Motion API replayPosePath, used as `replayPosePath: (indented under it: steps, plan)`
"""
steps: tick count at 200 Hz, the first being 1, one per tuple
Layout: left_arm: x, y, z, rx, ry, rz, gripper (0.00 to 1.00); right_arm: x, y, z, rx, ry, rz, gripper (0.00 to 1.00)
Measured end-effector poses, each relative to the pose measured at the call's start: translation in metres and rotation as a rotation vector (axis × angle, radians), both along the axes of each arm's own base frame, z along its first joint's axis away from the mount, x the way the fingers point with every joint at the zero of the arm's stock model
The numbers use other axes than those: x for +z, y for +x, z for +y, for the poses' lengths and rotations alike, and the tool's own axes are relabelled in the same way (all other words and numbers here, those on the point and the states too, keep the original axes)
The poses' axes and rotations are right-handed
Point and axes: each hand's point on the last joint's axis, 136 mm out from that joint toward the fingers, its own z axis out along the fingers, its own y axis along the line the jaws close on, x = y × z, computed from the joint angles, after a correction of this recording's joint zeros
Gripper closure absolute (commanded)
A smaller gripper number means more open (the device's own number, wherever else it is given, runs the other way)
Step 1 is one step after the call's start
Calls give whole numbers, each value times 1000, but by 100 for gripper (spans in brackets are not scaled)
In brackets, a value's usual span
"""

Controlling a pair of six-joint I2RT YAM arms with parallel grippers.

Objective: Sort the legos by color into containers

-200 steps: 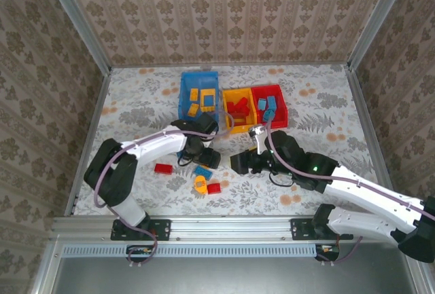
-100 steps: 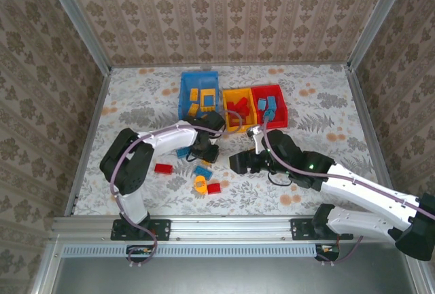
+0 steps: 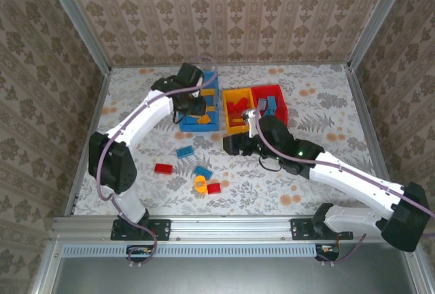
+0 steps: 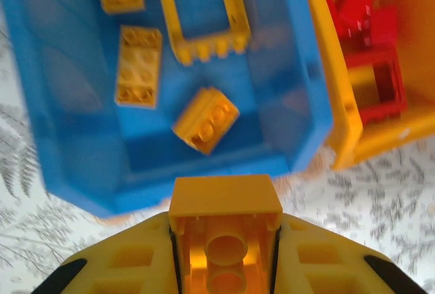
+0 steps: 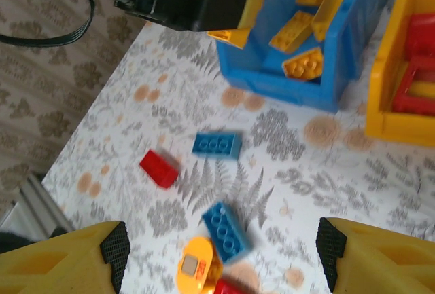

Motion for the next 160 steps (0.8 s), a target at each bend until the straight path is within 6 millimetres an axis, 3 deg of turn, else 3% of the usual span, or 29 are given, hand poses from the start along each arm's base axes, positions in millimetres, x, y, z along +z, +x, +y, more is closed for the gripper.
replayPosePath:
  steps: [23,53,94,125,160]
  plan:
    - [-6,32,-2,28,0,1,76,11,25,1,-36,7,-21,24]
    - [-48,56,-9,37,31,74,78,15,41,-1,-62,10,-24,24]
    - [-98,55,-8,39,96,174,71,13,43,-2,-58,14,-12,24]
    - [-102,55,-6,41,111,180,53,9,42,0,-45,12,2,24]
    - [-102,52,-6,38,118,184,42,3,39,0,-31,-5,17,23]
